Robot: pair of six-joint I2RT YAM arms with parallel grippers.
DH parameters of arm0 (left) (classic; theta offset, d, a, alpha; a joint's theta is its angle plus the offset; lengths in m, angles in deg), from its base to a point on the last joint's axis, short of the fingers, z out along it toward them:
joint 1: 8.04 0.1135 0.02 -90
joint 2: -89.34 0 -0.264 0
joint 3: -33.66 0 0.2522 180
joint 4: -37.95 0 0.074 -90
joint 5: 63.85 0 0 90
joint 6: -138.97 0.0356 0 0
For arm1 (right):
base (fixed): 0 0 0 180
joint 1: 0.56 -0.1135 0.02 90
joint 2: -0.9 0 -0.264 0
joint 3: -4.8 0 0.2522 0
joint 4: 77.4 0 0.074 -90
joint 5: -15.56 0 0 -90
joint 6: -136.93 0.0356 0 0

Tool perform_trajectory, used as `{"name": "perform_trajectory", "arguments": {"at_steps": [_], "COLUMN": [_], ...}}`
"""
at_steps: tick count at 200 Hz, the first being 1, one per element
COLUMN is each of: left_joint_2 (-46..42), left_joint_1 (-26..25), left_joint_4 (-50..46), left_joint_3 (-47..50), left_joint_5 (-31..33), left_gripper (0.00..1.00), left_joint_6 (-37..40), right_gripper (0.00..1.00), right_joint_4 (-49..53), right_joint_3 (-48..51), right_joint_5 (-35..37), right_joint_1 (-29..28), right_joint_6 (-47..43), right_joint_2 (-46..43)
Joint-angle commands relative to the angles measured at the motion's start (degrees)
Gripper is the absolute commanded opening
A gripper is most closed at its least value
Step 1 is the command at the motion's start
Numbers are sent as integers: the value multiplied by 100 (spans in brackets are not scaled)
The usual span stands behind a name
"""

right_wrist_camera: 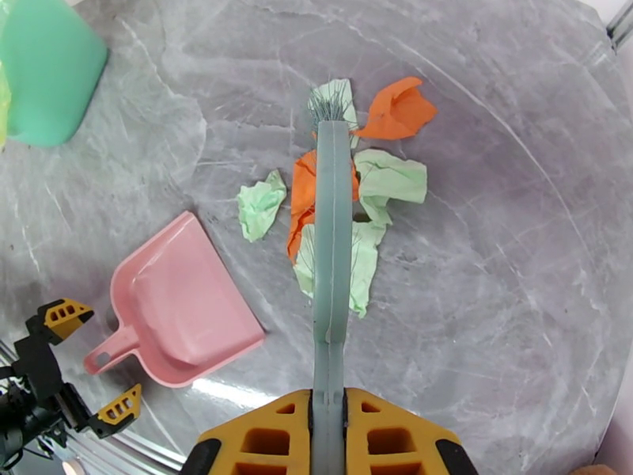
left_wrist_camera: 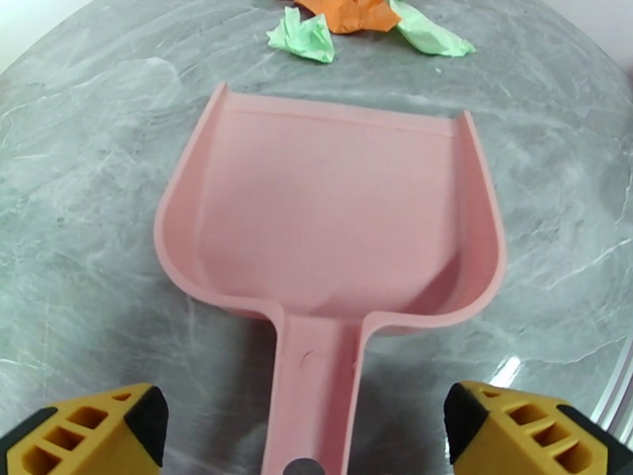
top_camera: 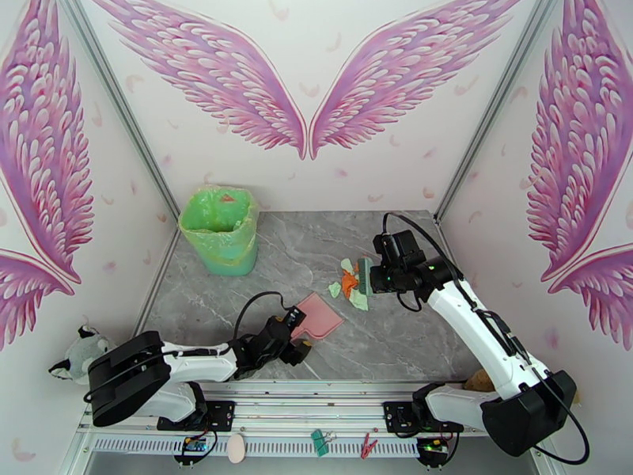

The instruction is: Sweep away the paper scraps from the table

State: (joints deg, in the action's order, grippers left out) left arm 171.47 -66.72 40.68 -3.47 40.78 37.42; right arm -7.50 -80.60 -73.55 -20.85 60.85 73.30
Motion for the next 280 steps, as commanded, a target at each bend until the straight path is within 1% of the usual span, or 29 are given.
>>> {"name": "perform_trajectory", "arguments": {"at_steps": [1, 63, 97, 146, 199, 205, 217, 231, 256, 280], "left_joint_2": [203, 181, 104, 84, 15, -6, -64, -185, -495, -639], "left_joint_1": [-21, -21, -22, -21, -21, -21, -20, -17, -21, -21], "left_joint_4": [468, 871, 992, 990, 903, 851, 734, 567, -63, -1382], "left_joint_3": [80, 276, 386, 400, 327, 312, 260, 210, -35, -656], "left_joint_5": [-22, -230, -259, -338, -486, -500, -509, -499, -343, -112], "left_gripper": [94, 77, 63, 47, 26, 24, 16, 0, 0, 0], "left_joint_6": [205, 357, 407, 461, 490, 496, 513, 526, 496, 450], "right_gripper": [0, 0, 0, 0, 0, 0, 0, 0, 0, 0], "right_joint_4": [-26, -102, -138, -182, -150, -141, -121, -63, 148, 407], "right_joint_3": [52, 124, 166, 211, 203, 192, 169, 111, -125, -485], "right_joint_5": [-45, -81, -84, -115, -89, -74, -60, 13, 441, 1181], "right_joint_1": [34, 31, 34, 32, 30, 34, 32, 29, 41, 45], "right_joint_6": [90, 113, 120, 116, 94, 88, 67, 31, -75, -197], "right_joint_2": [-126, -69, -47, -14, -39, -35, -36, -38, -42, 31]}}
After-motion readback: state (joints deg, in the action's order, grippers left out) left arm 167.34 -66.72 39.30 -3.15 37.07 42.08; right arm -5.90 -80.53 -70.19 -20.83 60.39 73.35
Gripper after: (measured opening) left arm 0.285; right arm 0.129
